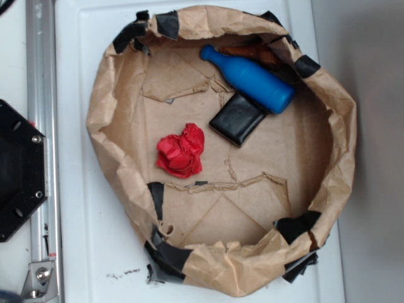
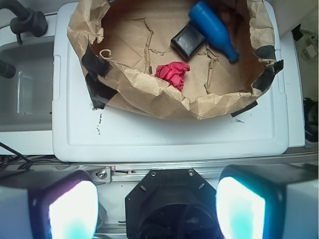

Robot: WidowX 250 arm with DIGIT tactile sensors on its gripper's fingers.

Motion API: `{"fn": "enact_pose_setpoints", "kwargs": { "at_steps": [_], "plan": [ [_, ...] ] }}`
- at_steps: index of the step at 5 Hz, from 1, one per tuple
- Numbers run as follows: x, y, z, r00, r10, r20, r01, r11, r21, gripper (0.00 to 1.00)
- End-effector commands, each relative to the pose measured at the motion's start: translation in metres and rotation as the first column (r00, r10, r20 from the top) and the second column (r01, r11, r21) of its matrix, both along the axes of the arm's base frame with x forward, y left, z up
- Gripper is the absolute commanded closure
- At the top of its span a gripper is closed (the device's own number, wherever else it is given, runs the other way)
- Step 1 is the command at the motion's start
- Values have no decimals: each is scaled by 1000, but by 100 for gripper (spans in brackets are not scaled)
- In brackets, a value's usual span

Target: Grab the red paper.

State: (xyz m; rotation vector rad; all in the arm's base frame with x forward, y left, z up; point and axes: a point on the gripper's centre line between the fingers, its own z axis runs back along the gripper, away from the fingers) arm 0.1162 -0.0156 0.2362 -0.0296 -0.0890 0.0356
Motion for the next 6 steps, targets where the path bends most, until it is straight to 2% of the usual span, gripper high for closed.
{"fn": "enact_pose_setpoints", "kwargs": {
  "at_steps": [1, 2, 3, 4, 5, 6],
  "plan": [
    [0, 0, 0, 1000, 0, 0, 0, 1000, 0, 0],
    [50, 19, -42, 1000, -1, -22, 0, 999, -35, 0],
    [100, 26, -53, 997, 79, 12, -78, 996, -42, 0],
    [143, 31, -73, 991, 137, 6, -137, 990, -30, 0],
    [146, 38, -114, 988, 130, -78, -129, 991, 18, 0],
    [140, 45, -148, 986, 110, -125, -99, 991, 93, 0]
  ]
}}
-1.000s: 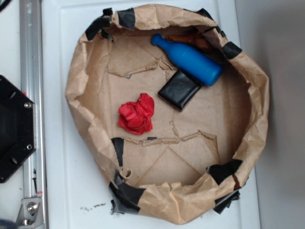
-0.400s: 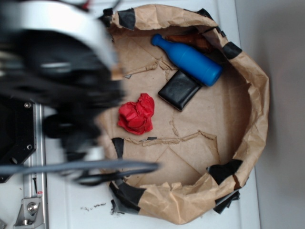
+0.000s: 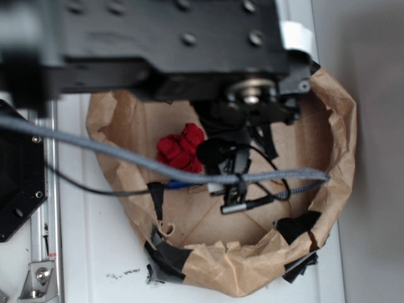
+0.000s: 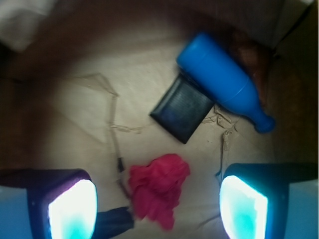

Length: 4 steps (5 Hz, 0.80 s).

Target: Grab the red paper.

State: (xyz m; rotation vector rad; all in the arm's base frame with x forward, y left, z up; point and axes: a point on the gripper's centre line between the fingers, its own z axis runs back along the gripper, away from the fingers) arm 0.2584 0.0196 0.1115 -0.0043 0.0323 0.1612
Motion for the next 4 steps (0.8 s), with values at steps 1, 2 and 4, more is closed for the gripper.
{"fn": "enact_pose_setpoints", "kwargs": {
  "at_steps": [1, 2, 4],
  "plan": [
    [-16, 14, -46, 996, -48, -76, 52, 997, 54, 0],
    [-23, -2, -68, 988, -124, -90, 116, 989, -89, 0],
    [-25, -5, -53, 993, -113, -37, 113, 994, -2, 100]
  ]
}}
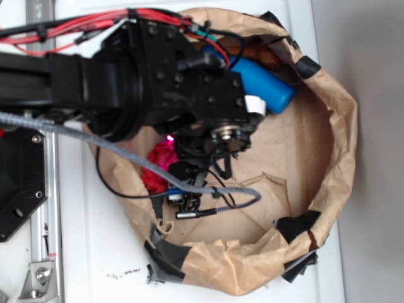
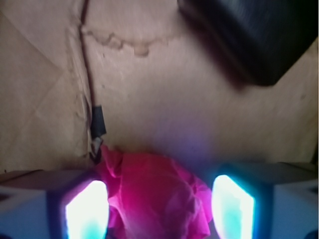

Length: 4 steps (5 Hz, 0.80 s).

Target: Grab the red paper.

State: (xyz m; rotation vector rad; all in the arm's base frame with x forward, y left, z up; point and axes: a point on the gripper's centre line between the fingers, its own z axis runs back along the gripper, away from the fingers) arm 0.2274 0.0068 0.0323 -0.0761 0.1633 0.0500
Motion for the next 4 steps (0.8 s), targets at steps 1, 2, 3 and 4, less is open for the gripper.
{"fn": "enact_pose_setpoints", "kwargs": {
  "at_steps": [1, 2, 3, 4],
  "plan": [
    [12, 20, 63, 985, 24, 172, -43, 994, 105, 100],
    [23, 21, 101, 964, 37, 264, -61, 995, 84, 100],
    [30, 22, 118, 949, 35, 313, -62, 995, 75, 100],
    [30, 13, 140, 912, -49, 408, 20, 997, 76, 100]
  ]
}}
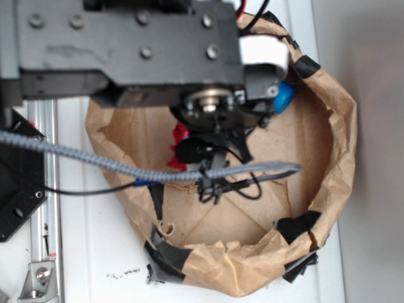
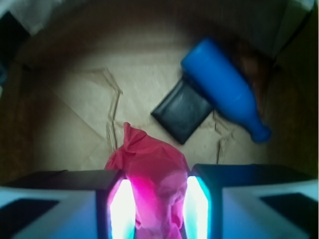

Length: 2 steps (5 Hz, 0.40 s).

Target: Grab the red paper.

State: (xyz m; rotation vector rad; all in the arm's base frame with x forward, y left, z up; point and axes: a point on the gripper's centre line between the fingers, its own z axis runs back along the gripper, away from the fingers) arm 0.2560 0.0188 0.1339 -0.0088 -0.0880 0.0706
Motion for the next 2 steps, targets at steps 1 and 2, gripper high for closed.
{"fn": "enact_pose_setpoints", "kwargs": {
  "at_steps": [1, 2],
  "plan": [
    [7, -10, 47, 976, -106, 192, 101, 994, 39, 100],
    [12, -16, 36, 983, -105, 150, 97, 994, 58, 100]
  ]
}}
